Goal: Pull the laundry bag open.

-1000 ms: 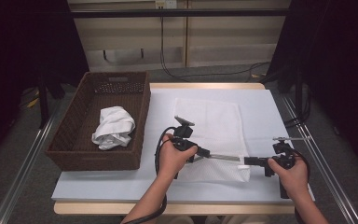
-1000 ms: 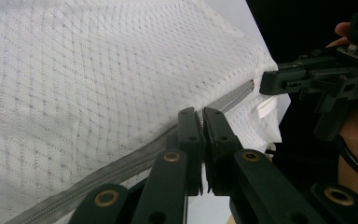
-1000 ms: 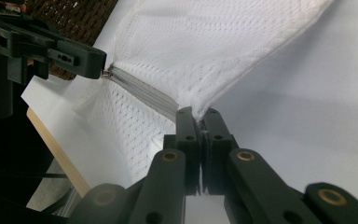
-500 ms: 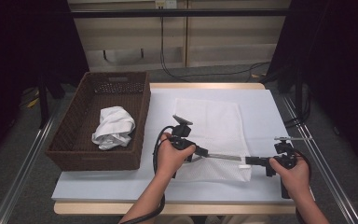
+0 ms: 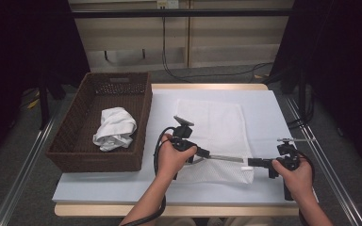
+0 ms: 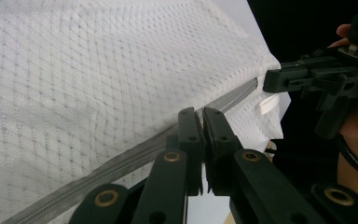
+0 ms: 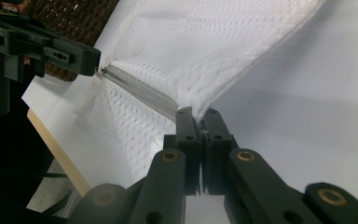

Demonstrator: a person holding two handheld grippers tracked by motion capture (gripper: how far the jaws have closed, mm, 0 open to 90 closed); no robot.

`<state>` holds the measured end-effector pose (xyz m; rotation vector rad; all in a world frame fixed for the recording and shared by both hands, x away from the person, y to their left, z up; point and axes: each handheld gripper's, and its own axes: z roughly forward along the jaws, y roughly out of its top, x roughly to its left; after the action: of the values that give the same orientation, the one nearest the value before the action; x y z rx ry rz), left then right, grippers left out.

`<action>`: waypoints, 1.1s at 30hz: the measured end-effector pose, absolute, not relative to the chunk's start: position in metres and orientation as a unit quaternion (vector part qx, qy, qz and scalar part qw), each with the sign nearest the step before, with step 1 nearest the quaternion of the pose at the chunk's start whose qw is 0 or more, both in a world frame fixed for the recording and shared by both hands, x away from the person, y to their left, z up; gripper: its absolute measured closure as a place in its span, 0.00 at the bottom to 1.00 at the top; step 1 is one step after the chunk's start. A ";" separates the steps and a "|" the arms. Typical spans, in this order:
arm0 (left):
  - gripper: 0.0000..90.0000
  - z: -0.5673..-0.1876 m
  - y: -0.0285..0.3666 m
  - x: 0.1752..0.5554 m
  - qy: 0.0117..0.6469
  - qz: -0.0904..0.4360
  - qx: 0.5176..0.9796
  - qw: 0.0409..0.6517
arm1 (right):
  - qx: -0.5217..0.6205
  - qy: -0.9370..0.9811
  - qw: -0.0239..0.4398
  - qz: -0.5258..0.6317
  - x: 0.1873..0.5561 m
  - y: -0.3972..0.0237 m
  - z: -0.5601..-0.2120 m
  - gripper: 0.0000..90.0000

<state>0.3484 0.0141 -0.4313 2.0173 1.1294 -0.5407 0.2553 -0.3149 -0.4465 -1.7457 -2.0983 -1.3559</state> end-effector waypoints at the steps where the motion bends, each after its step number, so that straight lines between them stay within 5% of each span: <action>1: 0.96 -0.431 0.015 0.349 0.442 -0.211 0.788 0.373 | -0.573 -0.688 0.047 -0.443 0.255 -0.315 -0.446 0.98; 33: 0.96 -0.431 0.026 0.349 0.449 -0.217 0.779 0.380 | -0.574 -0.687 0.051 -0.444 0.255 -0.315 -0.447 0.98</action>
<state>0.3492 0.0255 -0.4309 1.9893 1.1454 -0.5543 0.2553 -0.3154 -0.4466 -1.7453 -2.0890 -1.3500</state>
